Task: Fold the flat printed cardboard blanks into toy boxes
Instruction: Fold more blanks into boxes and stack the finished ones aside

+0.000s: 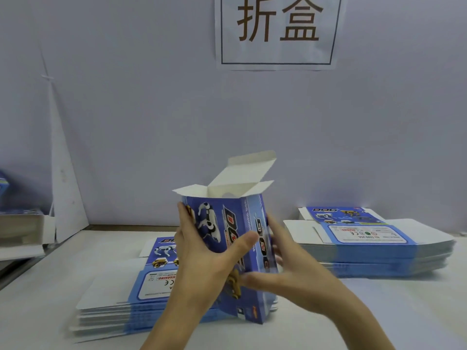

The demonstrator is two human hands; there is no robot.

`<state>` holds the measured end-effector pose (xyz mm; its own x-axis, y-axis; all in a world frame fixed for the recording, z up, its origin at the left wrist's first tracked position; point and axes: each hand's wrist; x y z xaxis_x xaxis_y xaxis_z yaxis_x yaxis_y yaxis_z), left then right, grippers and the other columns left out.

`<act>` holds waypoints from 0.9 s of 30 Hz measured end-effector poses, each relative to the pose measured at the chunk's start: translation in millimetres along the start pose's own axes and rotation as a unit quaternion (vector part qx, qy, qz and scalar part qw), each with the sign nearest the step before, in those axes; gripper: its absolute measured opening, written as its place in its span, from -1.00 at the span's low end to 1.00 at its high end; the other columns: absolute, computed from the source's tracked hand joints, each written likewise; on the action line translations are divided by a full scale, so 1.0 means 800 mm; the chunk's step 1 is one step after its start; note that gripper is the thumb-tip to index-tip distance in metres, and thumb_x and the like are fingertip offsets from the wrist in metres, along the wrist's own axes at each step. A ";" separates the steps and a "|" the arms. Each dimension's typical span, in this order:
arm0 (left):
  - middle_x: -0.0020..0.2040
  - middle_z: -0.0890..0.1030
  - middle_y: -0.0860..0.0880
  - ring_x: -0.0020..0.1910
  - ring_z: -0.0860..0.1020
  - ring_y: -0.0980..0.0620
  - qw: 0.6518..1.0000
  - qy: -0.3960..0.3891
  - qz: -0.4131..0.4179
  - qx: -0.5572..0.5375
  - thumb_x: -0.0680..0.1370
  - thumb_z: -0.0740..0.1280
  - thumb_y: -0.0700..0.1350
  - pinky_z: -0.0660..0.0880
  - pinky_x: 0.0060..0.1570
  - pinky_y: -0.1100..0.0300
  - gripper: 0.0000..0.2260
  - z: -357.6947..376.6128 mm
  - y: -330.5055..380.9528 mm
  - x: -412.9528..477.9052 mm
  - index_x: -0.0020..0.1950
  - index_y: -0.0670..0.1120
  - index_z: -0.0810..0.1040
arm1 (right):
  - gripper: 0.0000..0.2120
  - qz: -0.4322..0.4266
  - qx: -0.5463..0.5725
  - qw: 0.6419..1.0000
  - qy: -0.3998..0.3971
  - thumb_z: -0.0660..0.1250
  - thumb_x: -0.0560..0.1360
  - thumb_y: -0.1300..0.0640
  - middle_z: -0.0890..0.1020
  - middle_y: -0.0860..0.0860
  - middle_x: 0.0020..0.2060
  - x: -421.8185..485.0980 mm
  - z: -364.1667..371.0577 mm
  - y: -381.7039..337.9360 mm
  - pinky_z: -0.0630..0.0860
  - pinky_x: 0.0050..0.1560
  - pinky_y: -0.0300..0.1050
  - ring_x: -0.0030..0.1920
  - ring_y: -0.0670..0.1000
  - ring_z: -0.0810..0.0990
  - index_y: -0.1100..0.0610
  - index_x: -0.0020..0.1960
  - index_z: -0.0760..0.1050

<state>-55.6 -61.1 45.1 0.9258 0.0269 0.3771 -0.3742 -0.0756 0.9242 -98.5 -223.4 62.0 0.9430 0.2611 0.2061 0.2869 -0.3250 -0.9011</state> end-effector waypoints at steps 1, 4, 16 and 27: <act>0.43 0.30 0.08 0.36 0.40 0.02 1.000 -0.010 0.001 -0.021 0.02 0.46 0.49 0.53 0.19 -0.09 0.16 -0.002 0.003 -0.001 0.50 0.32 -0.04 | -0.24 -0.021 0.029 0.999 0.037 0.53 0.35 0.12 0.57 -0.45 -0.02 0.004 0.002 -0.001 0.52 -0.19 -0.45 0.01 -0.33 0.59 -0.40 0.27 0.16; 0.36 0.44 0.12 0.28 0.47 0.12 0.999 -0.016 0.025 -0.043 0.21 0.39 0.32 0.48 0.24 0.01 -0.06 -0.014 0.007 0.005 0.51 0.28 0.02 | -0.32 -0.029 0.119 0.987 0.105 0.51 0.24 0.06 0.64 -0.24 -0.04 0.005 -0.002 -0.003 0.58 -0.21 -0.31 0.01 -0.16 0.65 -0.28 0.26 0.32; -0.28 0.60 -0.19 -0.27 0.57 0.05 0.997 -0.021 0.046 -0.059 0.39 0.33 0.14 0.53 -0.28 0.27 -0.61 -0.030 -0.004 0.019 -0.08 -0.19 0.56 | -0.31 -0.027 0.171 0.976 0.132 0.52 0.20 -0.07 0.67 -0.12 0.01 0.009 -0.003 0.012 0.62 -0.09 -0.15 0.06 -0.01 0.67 -0.15 0.29 0.37; -0.37 0.59 -0.32 -0.37 0.57 -0.27 0.997 0.001 0.024 -0.077 0.43 0.29 0.11 0.54 -0.37 0.00 -0.58 -0.031 -0.002 0.019 -0.26 -0.28 0.57 | -0.43 -0.054 0.137 0.983 0.107 0.49 0.22 -0.15 0.63 -0.30 0.01 0.002 -0.008 0.000 0.59 -0.12 -0.27 0.06 -0.16 0.64 -0.26 0.17 0.35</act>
<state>-41.8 -36.2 50.6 0.9070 0.0284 0.4202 -0.4211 0.0773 0.9037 -95.7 -228.4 64.8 0.9315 0.0736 0.3561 0.3596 -0.0416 -0.9322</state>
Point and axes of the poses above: each hand's wrist, its own x-axis towards the middle knuckle, its own z-axis out of the palm, y = z × x
